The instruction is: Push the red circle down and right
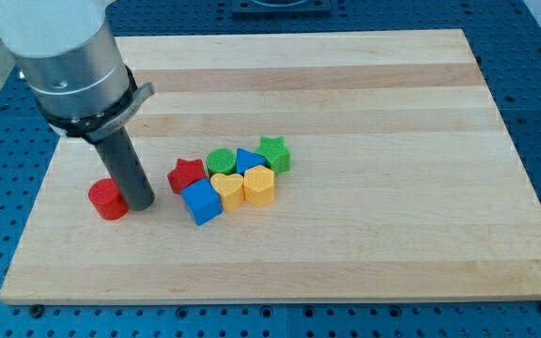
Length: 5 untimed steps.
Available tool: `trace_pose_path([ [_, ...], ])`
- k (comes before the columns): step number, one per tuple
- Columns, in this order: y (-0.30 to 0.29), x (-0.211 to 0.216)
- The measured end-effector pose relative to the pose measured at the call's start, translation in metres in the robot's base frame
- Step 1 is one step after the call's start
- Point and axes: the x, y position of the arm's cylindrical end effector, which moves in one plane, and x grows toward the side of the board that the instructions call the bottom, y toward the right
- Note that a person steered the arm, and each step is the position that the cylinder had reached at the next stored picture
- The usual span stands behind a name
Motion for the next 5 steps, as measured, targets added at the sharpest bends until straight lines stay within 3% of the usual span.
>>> trace_pose_path([
  [1,0.014,-0.020],
  [4,-0.058,-0.054],
  [5,-0.058,-0.003],
])
